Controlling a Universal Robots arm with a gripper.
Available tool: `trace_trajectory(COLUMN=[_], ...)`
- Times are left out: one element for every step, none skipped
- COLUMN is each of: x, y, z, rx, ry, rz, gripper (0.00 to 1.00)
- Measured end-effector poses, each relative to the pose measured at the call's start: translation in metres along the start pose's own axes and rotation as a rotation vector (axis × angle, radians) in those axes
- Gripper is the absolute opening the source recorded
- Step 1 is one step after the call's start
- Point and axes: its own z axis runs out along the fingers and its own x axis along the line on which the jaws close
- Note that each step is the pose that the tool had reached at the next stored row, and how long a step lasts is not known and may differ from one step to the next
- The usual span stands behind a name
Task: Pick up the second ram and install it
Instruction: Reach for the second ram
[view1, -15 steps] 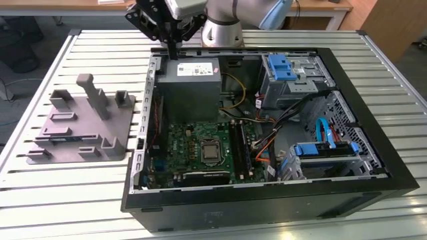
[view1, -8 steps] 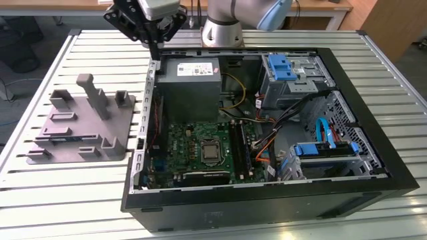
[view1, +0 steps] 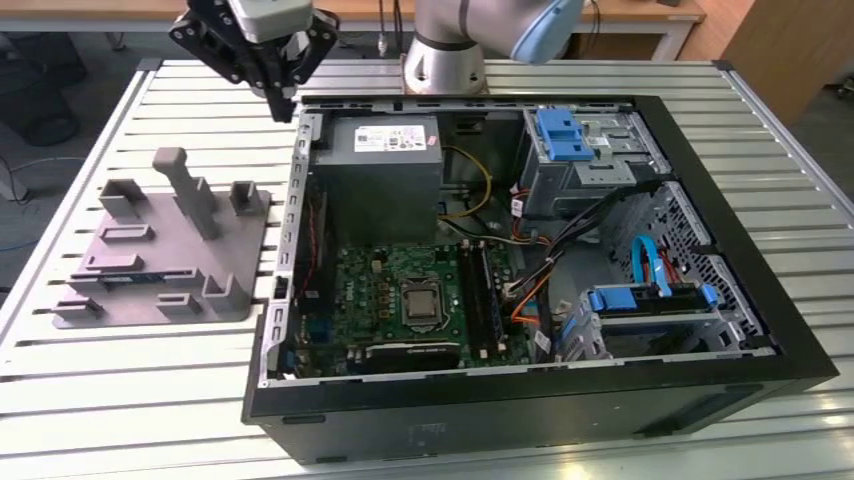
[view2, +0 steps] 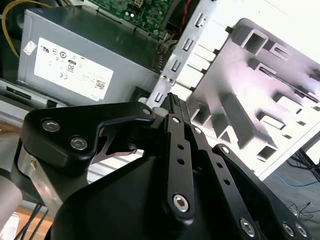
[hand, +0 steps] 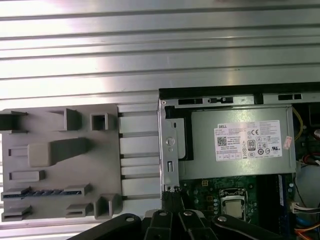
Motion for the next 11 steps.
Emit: trace_trajectory(x=[0.0031,0.0060,0.0087,0.0111,0.0134,0.0156,0.0179,0.0205,0.0235,0.0266,0.0296], y=[-0.0003,-0.0005,-0.0007,-0.0008,-0.0010,-0.0012,-0.0014,-0.0016,-0.0018,-0.0021,-0.0023], z=[0.0000,0.0000,0.0001,0.0001,0.0001,0.0001,0.0001,0.0001,0.0002,0.0002,0.0002], rx=[0.0000,0.0000,-0.0001,-0.0001,-0.0001,0.0000,0.0000,0.0000,0.0000,-0.0001,0.0000], ry=[0.0000,0.0000,-0.0001,0.0000,-0.0001,0.0000,0.0000,0.0001,0.0000,0.0000,-0.0001], rz=[0.000,0.000,0.000,0.000,0.000,0.000,0.000,0.000,0.000,0.000,0.000], gripper=[0.10,0.10,0.10,0.10,0.10,0.10,0.10,0.10,0.10,0.10,0.10])
